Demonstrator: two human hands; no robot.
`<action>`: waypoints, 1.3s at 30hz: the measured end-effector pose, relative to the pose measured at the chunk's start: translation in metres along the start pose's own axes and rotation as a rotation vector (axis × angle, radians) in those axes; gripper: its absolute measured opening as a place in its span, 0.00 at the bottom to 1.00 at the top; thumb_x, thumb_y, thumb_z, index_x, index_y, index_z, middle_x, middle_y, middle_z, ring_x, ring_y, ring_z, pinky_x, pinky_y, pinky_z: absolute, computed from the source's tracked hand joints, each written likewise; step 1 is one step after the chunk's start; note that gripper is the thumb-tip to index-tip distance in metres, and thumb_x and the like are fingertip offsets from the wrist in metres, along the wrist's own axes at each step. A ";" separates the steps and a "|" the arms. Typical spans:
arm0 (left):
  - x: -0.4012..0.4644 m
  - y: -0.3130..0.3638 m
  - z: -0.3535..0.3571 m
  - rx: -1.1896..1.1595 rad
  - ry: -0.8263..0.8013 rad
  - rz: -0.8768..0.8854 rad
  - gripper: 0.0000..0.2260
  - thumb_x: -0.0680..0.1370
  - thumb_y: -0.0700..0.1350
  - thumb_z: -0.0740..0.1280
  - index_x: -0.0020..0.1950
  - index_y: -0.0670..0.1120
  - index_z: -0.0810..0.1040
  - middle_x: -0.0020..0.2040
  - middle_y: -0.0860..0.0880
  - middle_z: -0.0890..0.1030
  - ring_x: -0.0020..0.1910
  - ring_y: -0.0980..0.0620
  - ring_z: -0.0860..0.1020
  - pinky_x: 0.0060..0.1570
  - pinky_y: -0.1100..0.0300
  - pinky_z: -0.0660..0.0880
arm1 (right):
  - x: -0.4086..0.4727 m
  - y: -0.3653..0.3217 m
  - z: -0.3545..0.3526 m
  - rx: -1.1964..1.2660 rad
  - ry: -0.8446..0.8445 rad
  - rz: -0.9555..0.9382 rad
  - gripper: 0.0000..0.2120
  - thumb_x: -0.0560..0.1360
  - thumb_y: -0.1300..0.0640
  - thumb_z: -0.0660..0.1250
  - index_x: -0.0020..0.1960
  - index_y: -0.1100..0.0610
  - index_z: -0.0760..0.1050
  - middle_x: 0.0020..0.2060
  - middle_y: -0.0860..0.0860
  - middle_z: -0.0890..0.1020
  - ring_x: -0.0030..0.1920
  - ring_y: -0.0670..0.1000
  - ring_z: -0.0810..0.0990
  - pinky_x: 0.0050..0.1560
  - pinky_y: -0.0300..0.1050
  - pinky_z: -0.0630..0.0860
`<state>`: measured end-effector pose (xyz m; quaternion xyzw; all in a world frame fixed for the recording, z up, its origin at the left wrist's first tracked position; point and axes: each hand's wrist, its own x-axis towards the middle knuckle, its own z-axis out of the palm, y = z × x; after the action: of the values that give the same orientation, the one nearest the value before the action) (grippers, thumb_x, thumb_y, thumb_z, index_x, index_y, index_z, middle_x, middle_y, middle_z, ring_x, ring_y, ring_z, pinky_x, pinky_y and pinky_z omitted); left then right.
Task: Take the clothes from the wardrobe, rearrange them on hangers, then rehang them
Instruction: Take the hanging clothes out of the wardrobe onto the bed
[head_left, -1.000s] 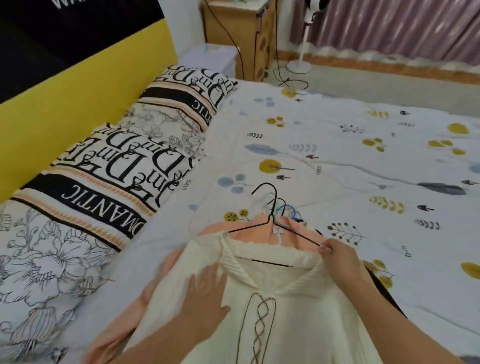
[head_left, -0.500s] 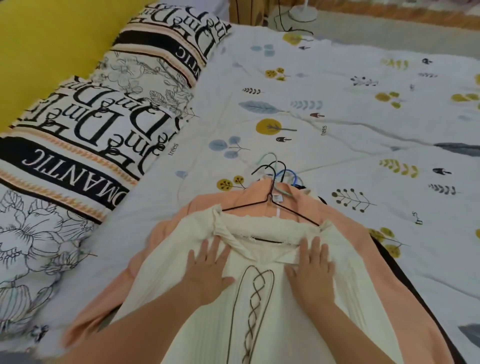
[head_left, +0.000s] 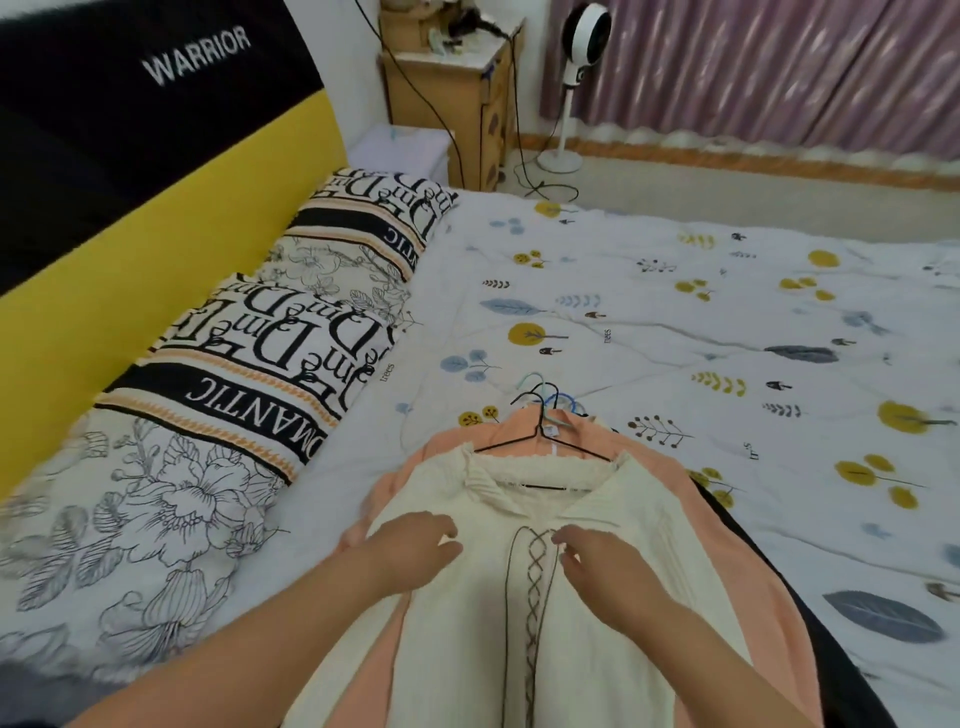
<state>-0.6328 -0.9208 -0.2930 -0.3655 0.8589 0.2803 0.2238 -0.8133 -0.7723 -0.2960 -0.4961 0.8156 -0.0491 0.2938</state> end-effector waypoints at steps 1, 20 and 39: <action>-0.022 -0.002 -0.007 0.006 0.011 0.010 0.19 0.81 0.54 0.55 0.69 0.49 0.68 0.67 0.48 0.71 0.65 0.51 0.69 0.61 0.60 0.66 | -0.017 -0.012 -0.004 -0.025 -0.015 -0.006 0.17 0.80 0.54 0.53 0.68 0.51 0.68 0.60 0.50 0.77 0.60 0.50 0.74 0.55 0.42 0.70; -0.312 -0.023 -0.025 0.037 0.109 -0.218 0.20 0.80 0.54 0.56 0.69 0.48 0.67 0.66 0.49 0.72 0.61 0.50 0.72 0.60 0.56 0.70 | -0.198 -0.134 -0.078 -0.491 -0.208 -0.197 0.20 0.80 0.53 0.56 0.70 0.57 0.66 0.68 0.55 0.70 0.67 0.55 0.69 0.62 0.45 0.67; -0.528 0.009 0.145 -0.291 0.263 -0.704 0.20 0.80 0.53 0.57 0.71 0.47 0.66 0.69 0.47 0.70 0.66 0.49 0.69 0.61 0.62 0.64 | -0.301 -0.233 -0.024 -0.871 -0.330 -0.841 0.20 0.80 0.53 0.56 0.70 0.58 0.67 0.68 0.56 0.70 0.67 0.56 0.69 0.66 0.51 0.65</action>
<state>-0.2796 -0.5569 -0.0863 -0.6979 0.6541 0.2559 0.1401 -0.5432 -0.6419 -0.0604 -0.8497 0.4397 0.2538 0.1423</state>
